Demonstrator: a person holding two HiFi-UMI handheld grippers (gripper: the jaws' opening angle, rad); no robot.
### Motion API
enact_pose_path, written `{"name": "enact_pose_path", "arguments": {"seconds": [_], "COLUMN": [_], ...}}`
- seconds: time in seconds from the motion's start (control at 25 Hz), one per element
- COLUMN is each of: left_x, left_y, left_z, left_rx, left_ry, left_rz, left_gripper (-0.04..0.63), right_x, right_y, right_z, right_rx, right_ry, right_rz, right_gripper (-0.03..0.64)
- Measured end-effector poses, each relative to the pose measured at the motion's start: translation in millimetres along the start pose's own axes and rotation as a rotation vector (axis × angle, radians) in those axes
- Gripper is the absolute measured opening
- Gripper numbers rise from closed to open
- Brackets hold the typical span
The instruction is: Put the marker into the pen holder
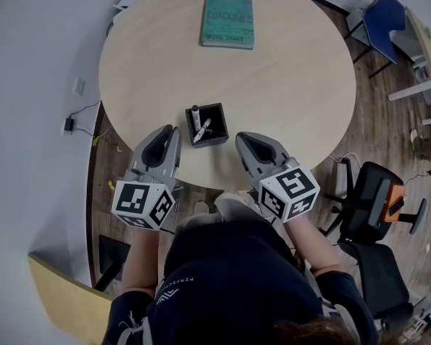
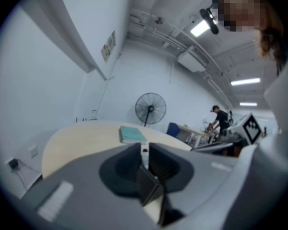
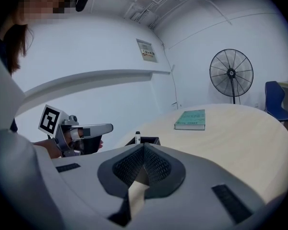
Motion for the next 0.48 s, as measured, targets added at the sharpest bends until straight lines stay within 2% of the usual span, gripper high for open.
{"name": "enact_pose_path", "arguments": {"seconds": [0.16, 0.48], "left_x": [0, 3], "left_y": [3, 10], "left_z": [10, 29], "left_rx": [0.026, 0.046], "left_ry": [-0.004, 0.013], "left_rz": [-0.029, -0.032], "left_gripper": [0.043, 0.029], "right_x": [8, 18], "right_y": [0, 1], "right_z": [4, 8], "right_rx": [-0.006, -0.023], "right_ry": [0.013, 0.046], "right_rz": [0.015, 0.038], "right_gripper": [-0.006, -0.006]}}
Point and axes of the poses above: the fingertips, and each gripper's own axes: z backward along the fingers, x to its left, y out of its underside, the point moved 2 cm from there along z, backward along the fingers, and after that the axes turned 7 degrees about -z, right-handed, at the moved point
